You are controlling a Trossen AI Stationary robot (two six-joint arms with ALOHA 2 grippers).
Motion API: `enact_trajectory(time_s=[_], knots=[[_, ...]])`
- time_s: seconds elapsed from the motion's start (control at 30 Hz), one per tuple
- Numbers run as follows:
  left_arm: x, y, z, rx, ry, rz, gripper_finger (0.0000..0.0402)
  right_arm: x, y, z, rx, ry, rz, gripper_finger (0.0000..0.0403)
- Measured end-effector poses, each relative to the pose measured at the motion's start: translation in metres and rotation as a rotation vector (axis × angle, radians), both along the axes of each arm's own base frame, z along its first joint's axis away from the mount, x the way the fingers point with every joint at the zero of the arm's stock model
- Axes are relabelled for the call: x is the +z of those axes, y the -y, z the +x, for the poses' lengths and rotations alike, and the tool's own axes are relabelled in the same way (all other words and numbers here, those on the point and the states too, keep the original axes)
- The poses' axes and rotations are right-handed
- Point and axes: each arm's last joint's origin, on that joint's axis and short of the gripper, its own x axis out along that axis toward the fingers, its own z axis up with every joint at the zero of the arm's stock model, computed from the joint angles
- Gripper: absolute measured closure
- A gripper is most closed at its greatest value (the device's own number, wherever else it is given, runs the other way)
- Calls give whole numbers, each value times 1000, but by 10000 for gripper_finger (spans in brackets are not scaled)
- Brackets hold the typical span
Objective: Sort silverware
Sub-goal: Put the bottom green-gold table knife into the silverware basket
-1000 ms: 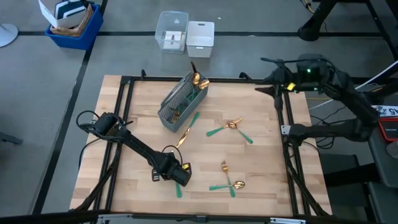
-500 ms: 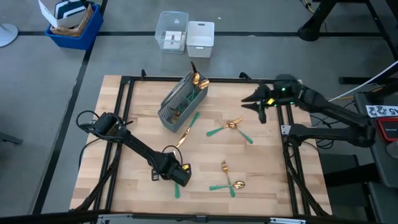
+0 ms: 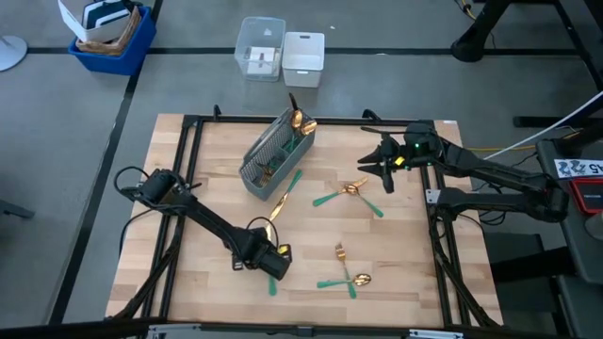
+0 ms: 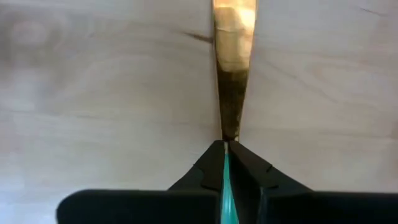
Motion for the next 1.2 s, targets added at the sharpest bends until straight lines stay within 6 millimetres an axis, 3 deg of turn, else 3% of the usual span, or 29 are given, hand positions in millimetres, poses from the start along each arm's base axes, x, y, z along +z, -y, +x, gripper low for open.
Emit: enact_trajectory(time_s=[0.5, 0.93, 1.2], knots=[[2, 3, 7, -45, 80, -8, 395, 0, 0, 0, 1, 1, -1, 295], [3, 3, 7, -166, 85, 19, 306, 0, 0, 0, 1, 0, -1, 295], [-7, 3, 10, -216, 65, 42, 310, 0, 0, 0, 1, -1, 0, 295]])
